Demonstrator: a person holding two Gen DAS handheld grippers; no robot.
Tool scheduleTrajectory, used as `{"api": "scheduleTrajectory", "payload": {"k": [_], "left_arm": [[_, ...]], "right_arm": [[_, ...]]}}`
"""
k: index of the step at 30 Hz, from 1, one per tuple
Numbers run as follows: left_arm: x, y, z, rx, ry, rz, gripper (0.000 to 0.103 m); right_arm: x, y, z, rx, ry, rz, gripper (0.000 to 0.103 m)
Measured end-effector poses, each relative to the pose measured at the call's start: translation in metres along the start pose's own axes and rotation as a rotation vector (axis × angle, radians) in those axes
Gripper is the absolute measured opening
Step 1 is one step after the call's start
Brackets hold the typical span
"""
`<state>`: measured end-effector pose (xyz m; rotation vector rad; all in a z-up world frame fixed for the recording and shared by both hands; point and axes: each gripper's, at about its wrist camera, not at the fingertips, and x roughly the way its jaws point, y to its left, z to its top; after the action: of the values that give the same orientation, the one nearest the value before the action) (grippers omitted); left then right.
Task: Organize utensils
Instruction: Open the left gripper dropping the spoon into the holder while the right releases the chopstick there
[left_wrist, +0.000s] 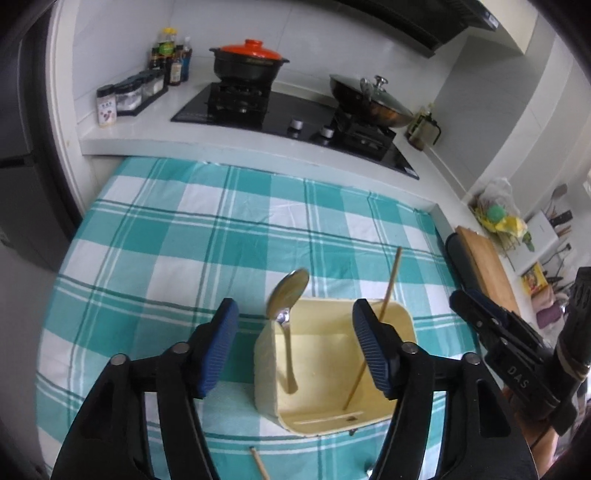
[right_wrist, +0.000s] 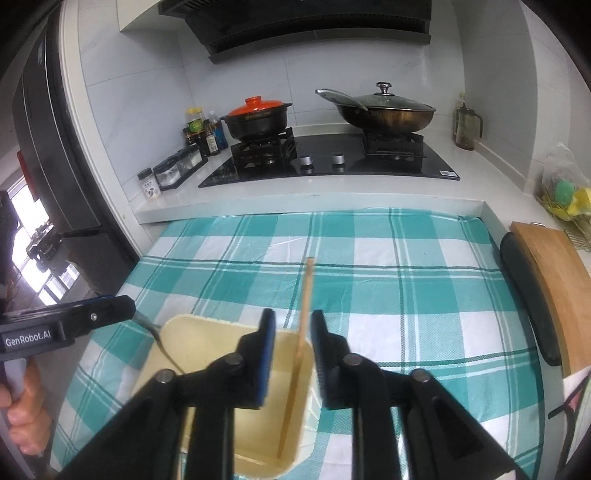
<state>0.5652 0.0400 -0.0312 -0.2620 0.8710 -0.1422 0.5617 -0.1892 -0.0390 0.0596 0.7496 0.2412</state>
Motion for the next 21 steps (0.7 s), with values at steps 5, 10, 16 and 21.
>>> {"api": "scheduleTrajectory", "payload": {"k": [5,10,16,21], "left_arm": [[-0.081,0.006,-0.017,0.101,-0.191,0.062,0.092],[-0.153,0.023,-0.068,0.178,-0.288,0.091,0.096],[-0.187,0.049,-0.16,0.206,-0.208,0.139,0.096],[-0.184,0.058,-0.245,0.233,-0.09,0.187,0.102]], "right_arm": [[-0.075,0.005,0.003,-0.028,-0.119,0.009,0.045],[-0.176,0.008,-0.022,-0.106,-0.24,-0.001,0.057],[-0.257,-0.001,-0.101,-0.192,-0.266,-0.064,0.061],[-0.28,-0.01,-0.183,-0.245,-0.235,-0.145,0.061]]}}
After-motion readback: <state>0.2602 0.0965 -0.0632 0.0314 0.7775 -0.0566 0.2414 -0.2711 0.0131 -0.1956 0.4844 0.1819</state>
